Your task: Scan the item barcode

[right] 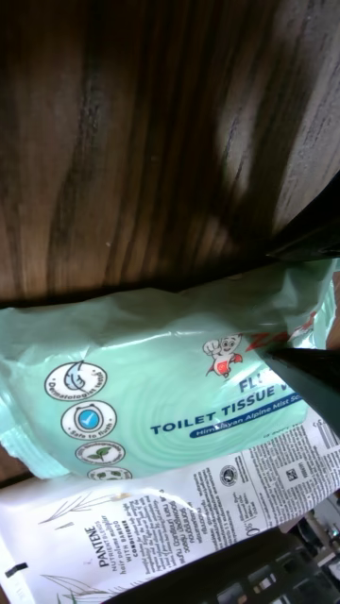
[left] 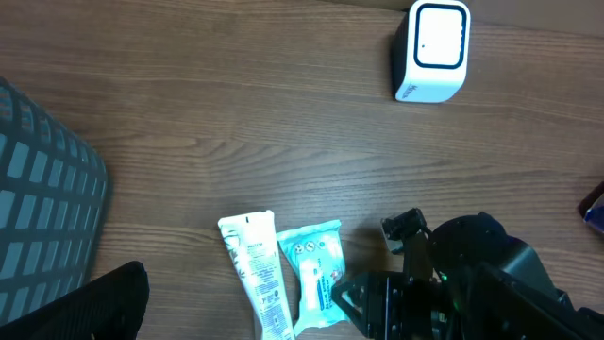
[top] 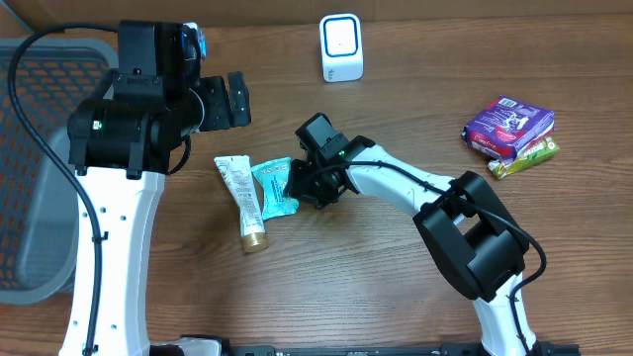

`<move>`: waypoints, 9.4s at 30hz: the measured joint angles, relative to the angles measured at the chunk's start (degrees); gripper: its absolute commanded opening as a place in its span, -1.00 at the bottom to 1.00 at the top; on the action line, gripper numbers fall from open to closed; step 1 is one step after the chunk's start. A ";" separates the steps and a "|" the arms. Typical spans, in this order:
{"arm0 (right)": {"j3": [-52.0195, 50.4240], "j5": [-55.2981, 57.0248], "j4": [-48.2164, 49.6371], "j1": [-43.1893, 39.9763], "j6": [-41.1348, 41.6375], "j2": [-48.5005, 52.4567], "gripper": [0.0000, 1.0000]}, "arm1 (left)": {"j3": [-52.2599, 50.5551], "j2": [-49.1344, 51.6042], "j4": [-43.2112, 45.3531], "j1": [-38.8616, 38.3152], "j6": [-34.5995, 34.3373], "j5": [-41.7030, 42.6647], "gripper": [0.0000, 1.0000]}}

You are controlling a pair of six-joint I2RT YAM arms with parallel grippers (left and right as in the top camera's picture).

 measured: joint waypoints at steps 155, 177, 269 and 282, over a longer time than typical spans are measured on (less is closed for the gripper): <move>-5.62 44.39 -8.83 -8.26 -56.13 -5.53 -0.08 | 0.00 0.00 0.00 0.00 0.00 0.00 0.99; -2.40 5.18 -14.75 -26.67 -17.16 -13.09 0.46 | 0.00 0.00 0.00 0.00 0.00 0.00 0.99; -26.97 15.54 6.49 -16.09 23.12 -21.42 0.49 | 0.00 0.00 0.00 0.00 0.00 0.00 0.99; -29.77 17.90 16.17 -15.21 26.75 -20.09 0.24 | 0.00 0.00 0.00 0.00 0.00 0.00 0.99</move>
